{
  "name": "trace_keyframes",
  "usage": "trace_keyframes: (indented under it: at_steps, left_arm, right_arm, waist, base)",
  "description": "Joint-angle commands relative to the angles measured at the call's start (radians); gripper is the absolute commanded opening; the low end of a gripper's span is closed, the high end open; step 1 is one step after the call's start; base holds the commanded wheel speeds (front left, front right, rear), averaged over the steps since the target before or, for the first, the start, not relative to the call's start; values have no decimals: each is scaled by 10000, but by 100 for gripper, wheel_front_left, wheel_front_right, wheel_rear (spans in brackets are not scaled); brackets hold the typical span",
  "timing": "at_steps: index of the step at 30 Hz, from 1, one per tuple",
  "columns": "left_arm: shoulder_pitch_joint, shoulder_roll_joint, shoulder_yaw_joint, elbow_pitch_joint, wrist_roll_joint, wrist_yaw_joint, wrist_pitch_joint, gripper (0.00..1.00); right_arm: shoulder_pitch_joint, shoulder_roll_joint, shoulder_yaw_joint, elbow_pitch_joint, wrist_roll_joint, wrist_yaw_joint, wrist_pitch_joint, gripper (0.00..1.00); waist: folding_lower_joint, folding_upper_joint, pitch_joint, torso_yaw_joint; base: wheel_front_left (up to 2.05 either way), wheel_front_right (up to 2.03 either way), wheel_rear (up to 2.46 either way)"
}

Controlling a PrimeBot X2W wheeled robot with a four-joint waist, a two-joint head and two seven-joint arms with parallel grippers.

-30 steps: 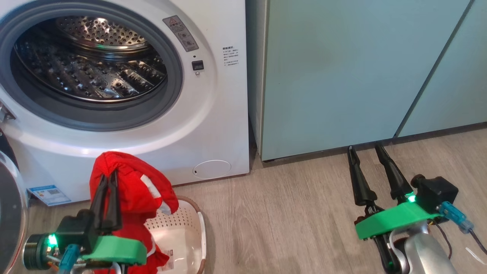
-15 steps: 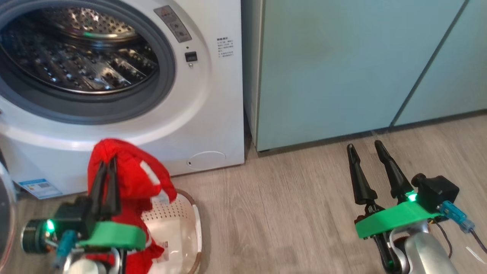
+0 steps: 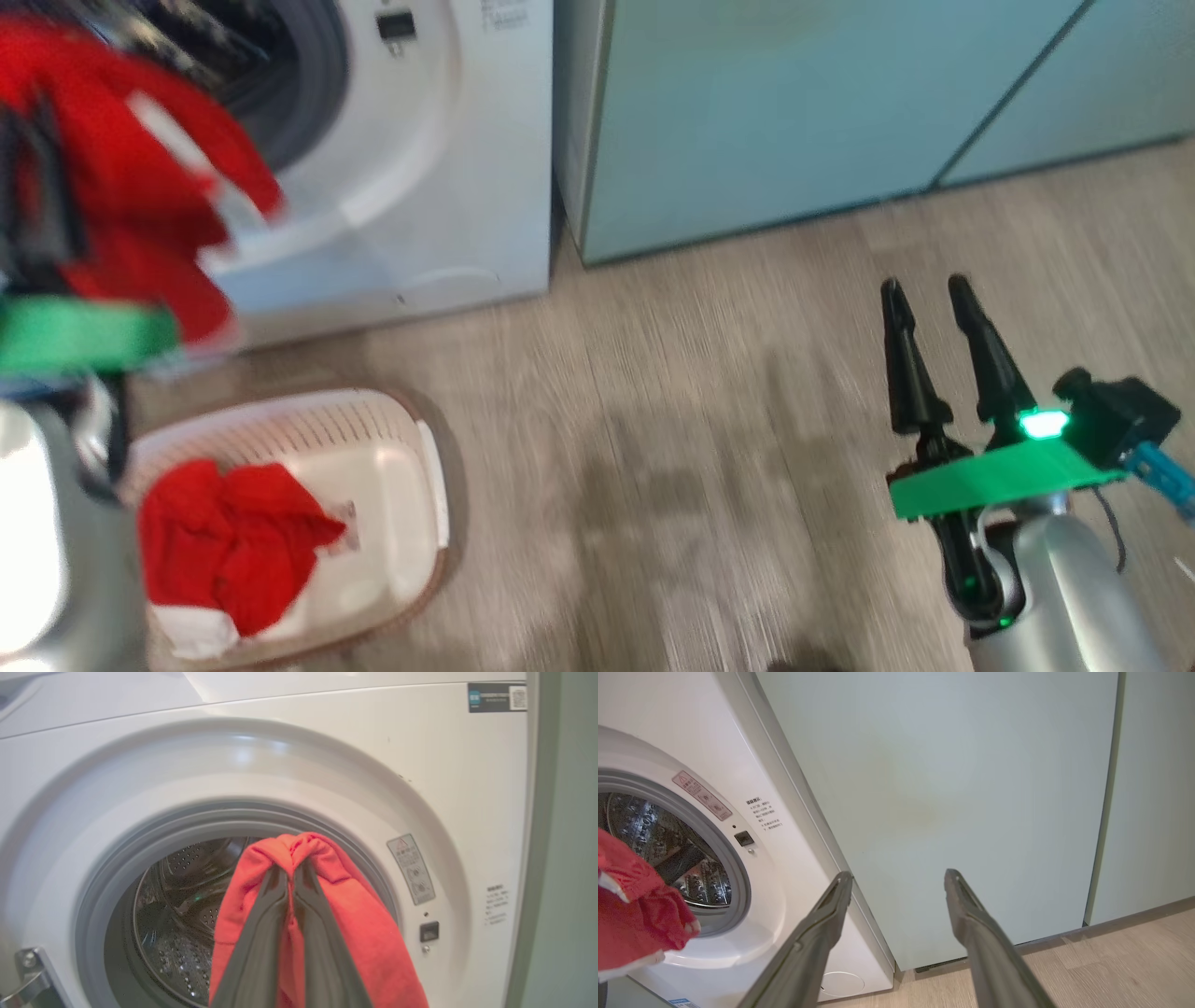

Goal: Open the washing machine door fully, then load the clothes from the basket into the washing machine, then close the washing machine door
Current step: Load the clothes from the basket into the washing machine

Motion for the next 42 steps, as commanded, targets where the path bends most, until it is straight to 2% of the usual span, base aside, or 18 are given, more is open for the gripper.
trace_keyframes:
  at_steps: [1, 8, 17, 27, 31, 35, 36, 40, 42]
  left_arm:
    - [-838, 471, 410, -221, 121, -31, -126, 0]
    - [-2806, 923, 965, 668, -63, 37, -126, 0]
    - [-5083, 1707, 1324, 2223, -56, -223, -126, 0]
    - [-8205, 3072, 379, 4365, 559, -649, -126, 0]
    - [-9363, 3667, -338, 5208, 1106, -734, -126, 0]
    - [-10488, 4029, -1106, 5665, 1440, -847, -126, 0]
    - [-10806, 4058, -1174, 5671, 1412, -839, -126, 0]
    - [-11617, 4000, -1105, 5499, 1194, -278, -126, 0]
    - [-11549, 4007, -1271, 5637, 1193, -232, -126, 0]
  right_arm:
    - [-326, -18, 255, -383, -44, 0, -65, 100]
    - [-753, -18, 497, -638, 44, 0, -65, 100]
    - [-1312, -18, 739, -983, 366, 0, -65, 100]
    - [-1704, -18, 1258, -1226, 843, 0, -65, 100]
    - [-1802, -18, 1512, -1268, 993, 0, -65, 100]
    - [-1870, -18, 1722, -1359, 1209, 0, -65, 100]
    - [-1870, -18, 1757, -1371, 1261, 0, -65, 100]
    - [-1876, -18, 1925, -1322, 1351, 0, -65, 100]
    - [-1884, -18, 1969, -1278, 1356, 0, -65, 100]
  waist:
    - [0, 0, 926, -300]
    - [0, 0, 2334, -619]
    - [0, 0, 3990, -1010]
    - [0, 0, 5368, -1414]
    - [0, 0, 5662, -1480]
    - [0, 0, 5794, -1619]
    - [0, 0, 5824, -1649]
    - [0, 0, 5912, -1698]
    - [0, 0, 5896, -1712]
  base:
    - [0, 0, 0]
    - [0, 0, 0]
    - [0, 0, 0]
    - [0, 0, 0]
    - [0, 0, 0]
    - [0, 0, 0]
    - [0, 0, 0]
    - [0, 0, 0]
    - [0, 0, 0]
